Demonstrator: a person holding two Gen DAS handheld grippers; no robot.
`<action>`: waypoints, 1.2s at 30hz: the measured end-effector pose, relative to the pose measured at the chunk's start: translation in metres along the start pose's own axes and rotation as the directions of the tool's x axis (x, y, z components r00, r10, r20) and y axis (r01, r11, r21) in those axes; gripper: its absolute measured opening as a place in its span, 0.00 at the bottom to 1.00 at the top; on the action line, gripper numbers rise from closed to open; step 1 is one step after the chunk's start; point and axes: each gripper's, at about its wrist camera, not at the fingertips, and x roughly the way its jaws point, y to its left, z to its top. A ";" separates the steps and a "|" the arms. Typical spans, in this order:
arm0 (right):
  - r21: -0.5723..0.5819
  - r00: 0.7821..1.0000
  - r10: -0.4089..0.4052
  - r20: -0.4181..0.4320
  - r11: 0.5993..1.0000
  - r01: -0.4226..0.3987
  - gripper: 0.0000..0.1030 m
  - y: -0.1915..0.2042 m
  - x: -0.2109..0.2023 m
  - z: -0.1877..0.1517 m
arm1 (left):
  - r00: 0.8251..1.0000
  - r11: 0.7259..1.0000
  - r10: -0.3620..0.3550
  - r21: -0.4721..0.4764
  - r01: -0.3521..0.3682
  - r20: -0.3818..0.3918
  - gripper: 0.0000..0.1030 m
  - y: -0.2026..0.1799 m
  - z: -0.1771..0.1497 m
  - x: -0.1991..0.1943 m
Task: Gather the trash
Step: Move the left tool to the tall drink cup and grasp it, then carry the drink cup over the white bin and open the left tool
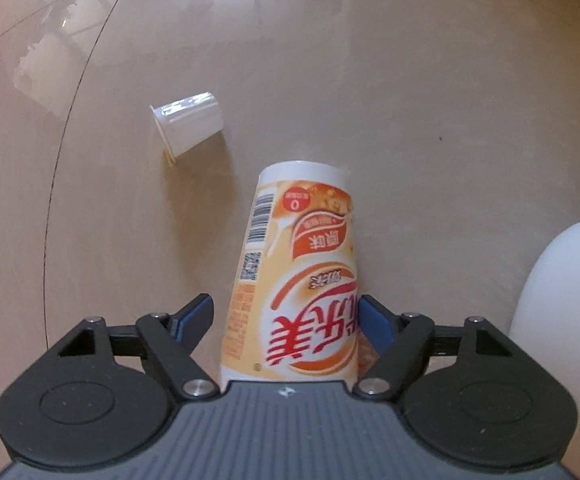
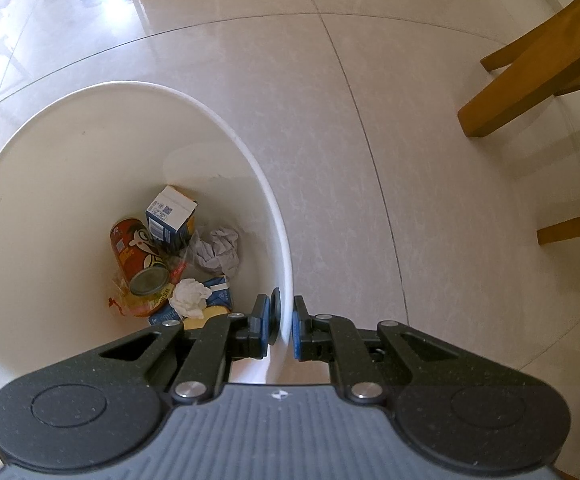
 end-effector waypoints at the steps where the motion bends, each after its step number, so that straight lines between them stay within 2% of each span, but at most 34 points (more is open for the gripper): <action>1: 0.002 1.000 0.001 0.000 1.000 -0.001 0.13 0.000 0.000 0.000 | 1.000 1.000 -0.001 0.002 0.001 -0.003 0.74 0.000 0.000 0.002; 3: 0.007 1.000 0.002 0.001 1.000 -0.002 0.13 0.000 0.000 0.000 | 1.000 1.000 -0.016 0.012 0.016 -0.023 0.74 0.000 0.000 0.004; 4: 0.010 1.000 0.002 0.001 1.000 -0.002 0.13 -0.001 0.000 0.000 | 1.000 1.000 -0.013 0.022 0.013 -0.024 0.69 -0.001 0.001 0.006; 10: 0.010 1.000 -0.004 0.005 1.000 0.004 0.13 0.000 -0.001 -0.001 | 1.000 0.999 -0.028 0.023 0.028 0.001 0.69 0.004 -0.002 0.005; 21: 0.015 1.000 -0.007 0.004 1.000 0.007 0.13 0.000 0.000 -0.001 | 0.999 0.995 -0.039 0.091 0.039 0.002 0.68 -0.001 -0.004 -0.032; 24: 0.016 1.000 -0.006 0.003 1.000 0.006 0.13 0.000 0.000 -0.001 | 0.999 0.990 -0.044 0.130 0.044 -0.007 0.68 -0.001 -0.001 -0.051; 30: 0.029 1.000 0.003 -0.002 1.000 -0.003 0.13 -0.001 -0.001 0.000 | 0.999 0.965 -0.050 0.256 0.051 -0.011 0.68 -0.010 0.007 -0.115; 36: 0.033 1.000 0.012 -0.007 0.999 -0.012 0.13 -0.002 -0.002 0.002 | 0.994 0.928 -0.111 0.359 0.101 0.008 0.69 -0.026 0.019 -0.190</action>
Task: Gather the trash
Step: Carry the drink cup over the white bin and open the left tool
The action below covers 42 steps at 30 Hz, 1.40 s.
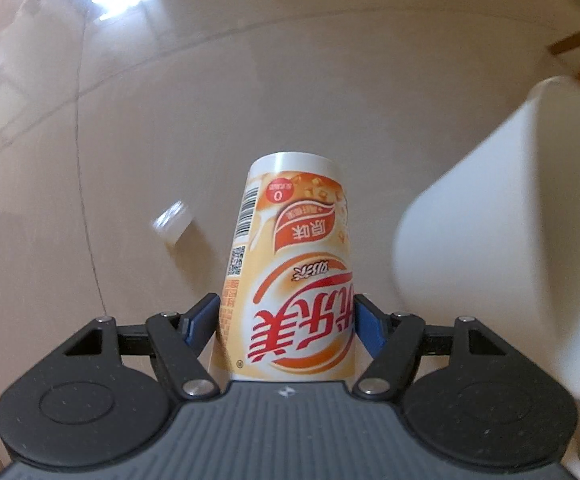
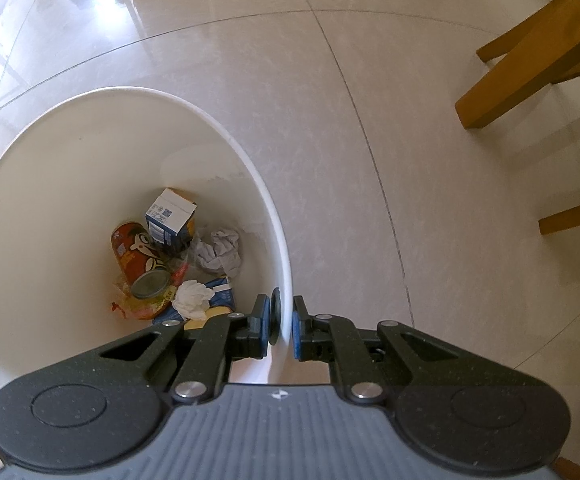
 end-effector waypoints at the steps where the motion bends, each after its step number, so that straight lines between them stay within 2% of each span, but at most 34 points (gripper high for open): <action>1: 0.000 1.000 0.001 -0.001 1.000 -0.001 0.13 0.000 0.000 0.000 | 1.000 1.000 -0.010 0.019 0.009 0.007 0.69 -0.005 0.004 -0.011; 5: 0.000 1.000 -0.001 -0.007 1.000 0.001 0.13 0.000 0.000 0.001 | 0.997 0.991 -0.063 0.122 0.056 0.051 0.69 -0.028 0.020 -0.049; 8: -0.002 1.000 0.003 -0.010 1.000 -0.003 0.13 0.000 0.000 0.002 | 0.989 0.978 -0.132 0.171 0.119 0.068 0.69 -0.046 0.032 -0.071; 13: -0.008 1.000 0.005 -0.010 1.000 -0.005 0.13 0.000 0.000 0.002 | 0.966 0.945 -0.247 0.240 0.222 0.080 0.69 -0.080 0.052 -0.089; 17: -0.004 1.000 0.006 -0.007 1.000 -0.006 0.13 0.000 0.000 0.002 | 0.953 0.922 -0.295 0.282 0.266 0.066 0.69 -0.104 0.060 -0.090; 19: -0.001 1.000 0.007 -0.006 1.000 -0.007 0.13 -0.001 0.000 0.002 | 0.939 0.904 -0.340 0.290 0.313 0.047 0.69 -0.112 0.061 -0.089; 21: -0.001 1.000 0.007 -0.005 1.000 -0.007 0.13 -0.001 0.000 0.001 | 0.915 0.881 -0.404 0.270 0.388 0.004 0.75 -0.118 0.070 -0.086; 23: -0.001 1.000 0.010 -0.005 1.000 -0.010 0.13 -0.001 0.000 0.001 | 0.899 0.879 -0.439 0.212 0.426 0.011 0.83 -0.114 0.072 -0.083; 25: 0.001 1.000 0.013 -0.005 1.000 -0.013 0.13 -0.002 0.000 0.002 | 0.887 0.874 -0.462 0.177 0.453 0.015 0.83 -0.109 0.073 -0.081; 27: 0.001 1.000 0.015 -0.004 1.000 -0.015 0.13 -0.003 -0.001 0.002 | 0.891 0.882 -0.453 0.156 0.445 0.021 0.83 -0.102 0.073 -0.079; 31: -0.002 1.000 0.016 -0.003 1.000 -0.016 0.13 -0.003 -0.002 0.002 | 0.913 0.904 -0.408 0.148 0.401 0.021 0.83 -0.091 0.070 -0.074; 37: -0.003 1.000 0.018 -0.006 1.000 -0.018 0.13 -0.004 -0.001 0.002 | 0.931 0.921 -0.365 0.157 0.357 0.020 0.83 -0.085 0.062 -0.067; 42: -0.003 1.000 0.018 -0.007 1.000 -0.018 0.13 -0.004 -0.001 0.003 | 0.951 0.938 -0.305 0.185 0.293 0.042 0.84 -0.083 0.058 -0.062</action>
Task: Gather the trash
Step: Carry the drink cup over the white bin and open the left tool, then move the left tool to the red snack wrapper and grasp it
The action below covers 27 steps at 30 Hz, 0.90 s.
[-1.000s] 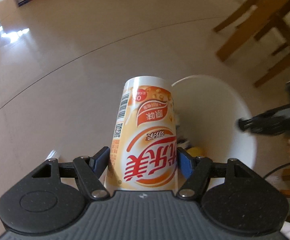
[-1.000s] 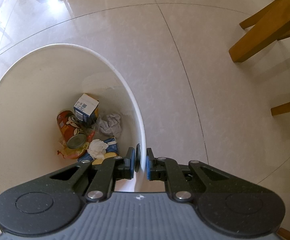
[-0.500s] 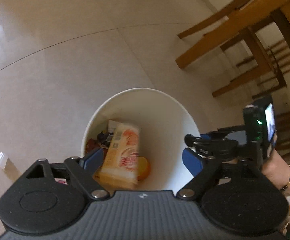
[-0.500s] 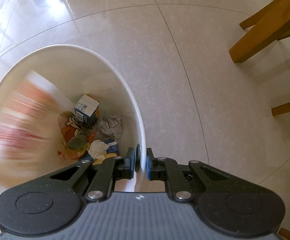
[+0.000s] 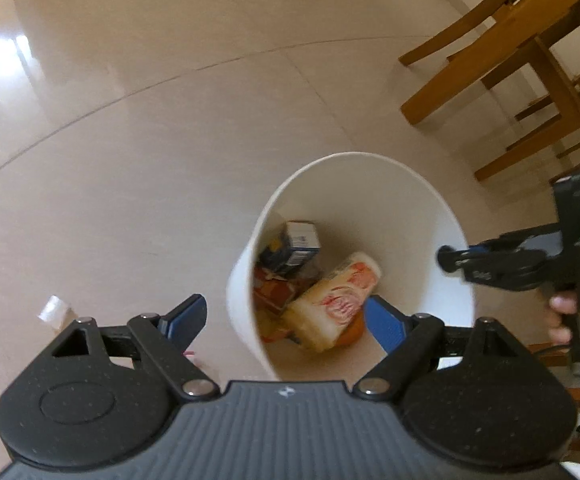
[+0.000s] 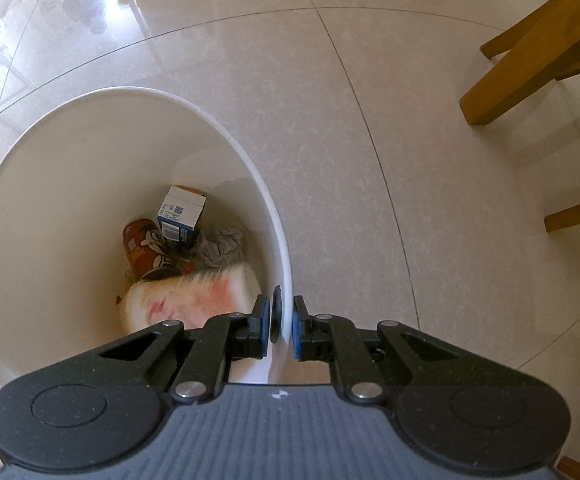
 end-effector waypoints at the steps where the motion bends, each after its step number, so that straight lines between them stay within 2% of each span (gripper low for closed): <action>1: 0.001 1.000 0.001 0.000 1.000 -0.001 0.13 0.000 0.000 0.000 | 1.000 1.000 0.013 0.004 -0.014 0.003 0.84 0.001 -0.001 -0.001; 5: 0.005 1.000 0.003 -0.003 1.000 -0.003 0.13 -0.001 0.001 0.000 | 0.997 0.997 0.081 0.013 -0.081 0.020 0.84 0.011 -0.011 0.000; 9: 0.003 1.000 0.001 -0.002 1.000 -0.001 0.13 -0.001 0.001 0.000 | 0.995 0.995 0.095 -0.025 -0.094 0.021 0.84 0.029 -0.027 0.003; 13: 0.002 1.000 -0.001 -0.003 1.000 0.001 0.13 -0.001 0.002 0.000 | 0.995 0.991 0.092 -0.103 -0.089 0.032 0.85 0.047 -0.046 0.009; 18: -0.002 1.000 -0.007 -0.004 1.000 0.007 0.13 0.001 0.003 0.000 | 0.986 0.982 0.152 -0.127 -0.143 0.067 0.86 0.063 -0.070 0.022; 19: -0.004 1.000 -0.008 -0.004 1.000 0.008 0.13 0.001 0.003 0.000 | 0.984 0.979 0.163 -0.136 -0.152 0.076 0.89 0.066 -0.075 0.026; 24: -0.006 1.000 -0.012 -0.007 1.000 0.012 0.13 0.002 0.004 0.000 | 0.978 0.962 0.193 -0.211 -0.172 0.082 0.89 0.085 -0.100 0.065; 27: -0.022 1.000 -0.018 -0.003 1.000 0.018 0.13 0.004 0.004 -0.001 | 0.975 0.960 0.215 -0.195 -0.201 0.055 0.89 0.092 -0.115 0.098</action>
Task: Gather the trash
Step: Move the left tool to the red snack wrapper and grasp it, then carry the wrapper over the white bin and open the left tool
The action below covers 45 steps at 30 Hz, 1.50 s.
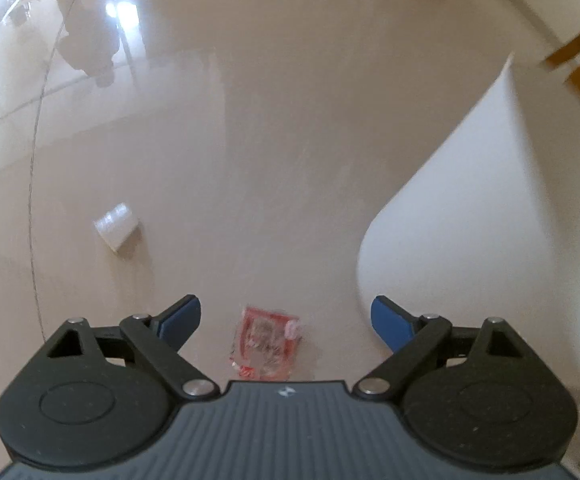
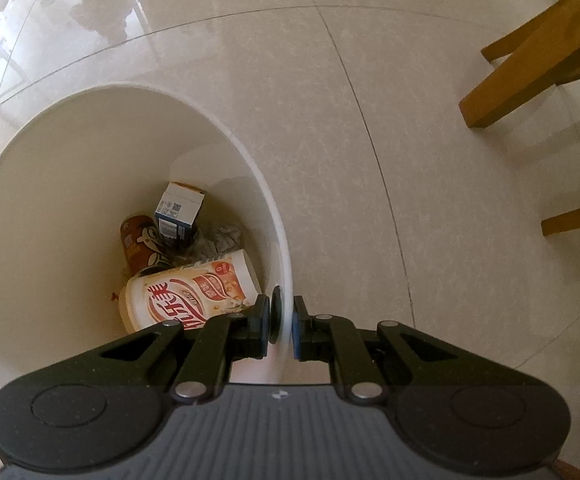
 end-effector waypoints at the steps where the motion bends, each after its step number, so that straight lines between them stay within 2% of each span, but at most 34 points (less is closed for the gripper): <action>1: -0.006 1.000 -0.003 0.001 1.000 0.003 0.13 0.001 0.000 0.000 | 1.000 1.000 0.009 0.010 -0.009 -0.019 0.89 0.000 -0.006 0.015; 10: -0.036 1.000 -0.014 0.008 0.999 0.014 0.13 0.005 0.002 -0.002 | 0.984 0.994 0.103 0.040 -0.098 -0.144 0.89 0.006 -0.045 0.105; 16: -0.048 1.000 -0.021 0.012 0.999 0.021 0.13 0.006 0.002 -0.002 | 0.982 0.988 0.130 0.100 -0.116 -0.139 0.88 -0.002 -0.053 0.131; 20: -0.051 1.000 -0.019 0.007 0.999 0.019 0.13 0.006 0.002 -0.002 | 0.980 0.986 0.145 0.104 -0.131 -0.138 0.79 -0.005 -0.055 0.139; 23: -0.052 1.000 -0.022 0.008 0.998 0.022 0.13 0.006 0.001 -0.002 | 0.981 0.986 0.147 0.098 -0.135 -0.128 0.78 -0.006 -0.056 0.140; 26: -0.048 1.000 -0.023 0.011 0.999 0.024 0.13 0.007 0.001 -0.002 | 0.984 0.988 0.136 0.086 -0.127 -0.116 0.73 -0.005 -0.058 0.137; 29: -0.045 1.000 -0.023 0.011 0.999 0.024 0.13 0.007 0.002 -0.002 | 0.985 0.988 0.135 0.088 -0.126 -0.106 0.57 -0.005 -0.059 0.135; 31: -0.043 1.000 -0.023 0.010 0.999 0.023 0.13 0.007 0.002 -0.002 | 0.985 0.990 0.128 0.079 -0.120 -0.112 0.52 -0.002 -0.063 0.127; 39: -0.041 1.000 -0.024 0.013 0.999 0.024 0.13 0.006 0.001 -0.003 | 0.982 0.989 0.147 0.036 -0.144 -0.121 0.49 -0.003 -0.058 0.102; 45: -0.032 1.000 -0.019 0.012 0.999 0.020 0.13 0.005 0.001 -0.003 | 0.975 0.984 0.171 0.074 -0.162 -0.141 0.48 -0.016 -0.041 0.051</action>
